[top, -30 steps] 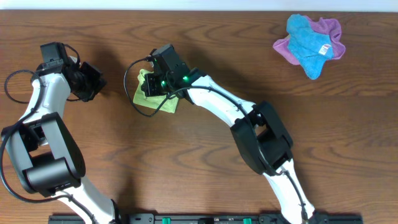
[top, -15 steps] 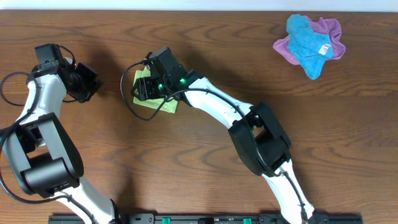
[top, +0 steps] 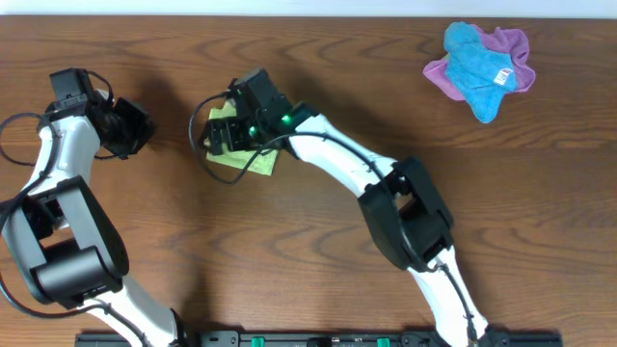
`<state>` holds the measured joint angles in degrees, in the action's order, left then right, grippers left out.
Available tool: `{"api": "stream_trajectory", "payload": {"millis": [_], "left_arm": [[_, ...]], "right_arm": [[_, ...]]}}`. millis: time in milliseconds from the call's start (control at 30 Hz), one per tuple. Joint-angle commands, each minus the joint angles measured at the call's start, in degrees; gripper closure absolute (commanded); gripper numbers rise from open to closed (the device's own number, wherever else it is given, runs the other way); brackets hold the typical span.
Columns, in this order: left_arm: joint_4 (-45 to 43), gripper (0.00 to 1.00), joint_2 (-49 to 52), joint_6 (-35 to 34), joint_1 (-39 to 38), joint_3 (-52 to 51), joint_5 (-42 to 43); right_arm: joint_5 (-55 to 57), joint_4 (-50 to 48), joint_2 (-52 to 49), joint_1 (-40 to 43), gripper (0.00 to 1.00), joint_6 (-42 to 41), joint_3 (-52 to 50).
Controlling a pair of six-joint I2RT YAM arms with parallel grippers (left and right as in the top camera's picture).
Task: Fold the cloth
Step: 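Release the folded towel with the right gripper and withdraw it right, then grasp the folded towel with the left gripper and carry it to the far left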
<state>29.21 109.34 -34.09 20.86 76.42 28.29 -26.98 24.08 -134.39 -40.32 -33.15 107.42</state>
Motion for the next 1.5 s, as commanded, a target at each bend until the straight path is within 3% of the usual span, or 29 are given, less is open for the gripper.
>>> {"api": "stream_trajectory", "payload": {"millis": [0, 133, 233, 333, 467, 667, 933, 1100, 1267, 1467], "left_arm": [[0.15, 0.70, -3.10, 0.92, 0.87, -0.37, 0.22], [0.37, 0.50, -3.98, 1.09, 0.87, -0.37, 0.28], [1.05, 0.21, -4.15, 1.09, 0.87, -0.37, 1.20], [2.27, 0.04, -4.15, 1.05, 0.87, -0.39, 1.86], [5.49, 0.05, -4.15, 1.05, 0.87, -0.39, 2.56], [9.33, 0.05, -4.15, 1.14, 0.76, -0.39, 5.77], [12.98, 0.05, -4.15, 2.01, -1.73, -0.61, 5.92], [12.68, 0.05, -4.15, 1.95, -6.75, -0.96, 6.25], [11.61, 0.05, -4.15, 1.20, -9.97, -4.37, 6.34], [4.24, 0.05, -4.15, -2.69, -10.51, -12.33, 11.52]], "right_arm": [[3.19, 3.76, 4.20, 4.11, 0.01, 4.37, 2.73], [3.56, 10.54, 7.85, 8.13, 0.01, 10.23, 2.99], [8.24, 18.99, 12.50, 10.91, 0.01, 17.73, 2.99], [12.11, 26.77, 17.40, 12.31, 0.01, 25.35, 2.99], [19.06, 36.48, 23.41, 13.75, 0.01, 28.81, 2.91], [19.50, 45.57, 31.45, 17.79, 0.01, 32.00, -1.29], [19.02, 36.81, 50.86, 22.08, 0.01, 29.18, -28.59], [18.82, 29.49, 69.16, 26.36, 0.01, 21.44, -47.87], [18.84, 28.44, 80.48, 29.53, 0.01, 16.33, -56.33], [19.06, 29.03, 85.77, 30.64, 0.01, 14.27, -59.01]]}}
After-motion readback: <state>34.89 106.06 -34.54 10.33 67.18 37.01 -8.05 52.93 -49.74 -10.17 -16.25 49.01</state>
